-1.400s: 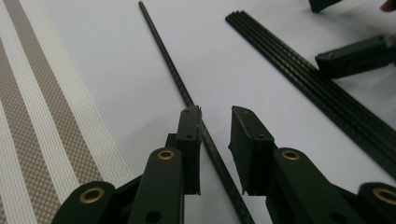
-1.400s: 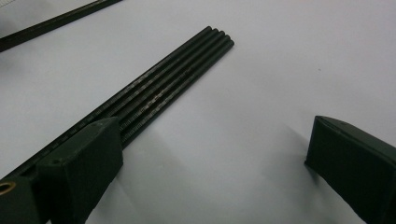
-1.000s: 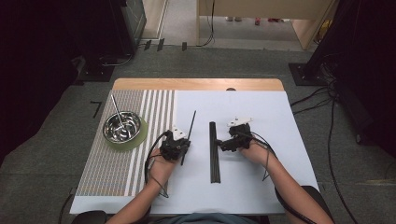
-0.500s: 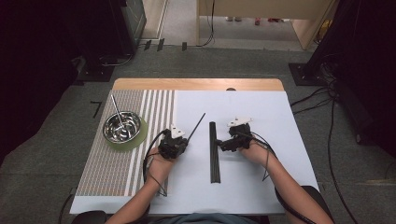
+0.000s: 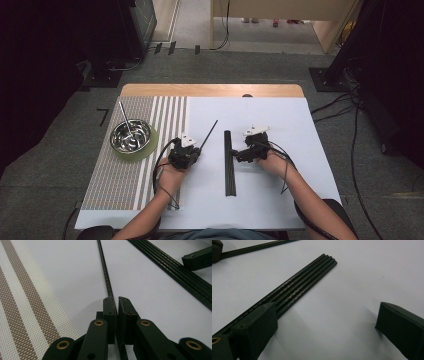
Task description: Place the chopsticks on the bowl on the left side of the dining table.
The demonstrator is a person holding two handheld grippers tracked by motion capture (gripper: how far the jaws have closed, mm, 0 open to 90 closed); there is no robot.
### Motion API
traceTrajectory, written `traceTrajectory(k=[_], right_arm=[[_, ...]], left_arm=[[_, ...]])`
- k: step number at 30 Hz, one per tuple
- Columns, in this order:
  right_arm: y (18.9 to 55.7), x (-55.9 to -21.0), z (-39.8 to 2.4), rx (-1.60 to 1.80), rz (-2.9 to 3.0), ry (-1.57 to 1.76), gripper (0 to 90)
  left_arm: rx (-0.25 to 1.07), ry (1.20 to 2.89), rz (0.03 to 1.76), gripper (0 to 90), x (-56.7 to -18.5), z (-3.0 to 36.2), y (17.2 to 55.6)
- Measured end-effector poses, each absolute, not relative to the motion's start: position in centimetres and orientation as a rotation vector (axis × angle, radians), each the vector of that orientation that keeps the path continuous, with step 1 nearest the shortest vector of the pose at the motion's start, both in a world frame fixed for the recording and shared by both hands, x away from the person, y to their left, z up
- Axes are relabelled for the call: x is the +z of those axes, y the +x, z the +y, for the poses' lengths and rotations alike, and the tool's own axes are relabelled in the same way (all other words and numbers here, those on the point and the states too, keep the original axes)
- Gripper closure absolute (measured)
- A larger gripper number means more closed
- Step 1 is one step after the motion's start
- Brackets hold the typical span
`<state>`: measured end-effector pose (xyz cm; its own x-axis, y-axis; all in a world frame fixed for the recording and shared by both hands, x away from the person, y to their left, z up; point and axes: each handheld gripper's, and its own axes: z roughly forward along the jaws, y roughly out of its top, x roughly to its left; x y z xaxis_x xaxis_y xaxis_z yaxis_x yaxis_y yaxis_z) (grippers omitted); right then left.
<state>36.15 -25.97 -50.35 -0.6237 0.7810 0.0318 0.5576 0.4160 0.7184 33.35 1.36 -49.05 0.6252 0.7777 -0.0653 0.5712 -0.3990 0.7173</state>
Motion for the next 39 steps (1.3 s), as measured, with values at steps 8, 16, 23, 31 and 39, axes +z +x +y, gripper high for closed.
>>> traceTrajectory(k=[8,16,23,31,39], right_arm=[[36.2,-50.4,-26.0,1.026,2.368,1.157,3.2],[36.1,-50.3,-26.0,1.026,2.367,1.159,3.3],[36.2,-50.3,-26.0,1.025,2.368,1.158,3.2],[36.1,-50.3,-26.0,1.025,2.368,1.159,3.2],[36.1,-50.3,-26.0,1.025,2.368,1.159,3.2]], left_arm=[[0.305,2.105,1.067,87.4,-48.9,1.8,34.0],[0.289,2.094,1.065,87.5,-48.5,2.2,34.3],[0.269,2.069,1.065,87.5,-47.8,2.6,34.5],[0.259,2.054,1.057,87.5,-47.3,2.8,34.6],[0.273,2.025,1.041,87.5,-46.3,3.3,34.6]])
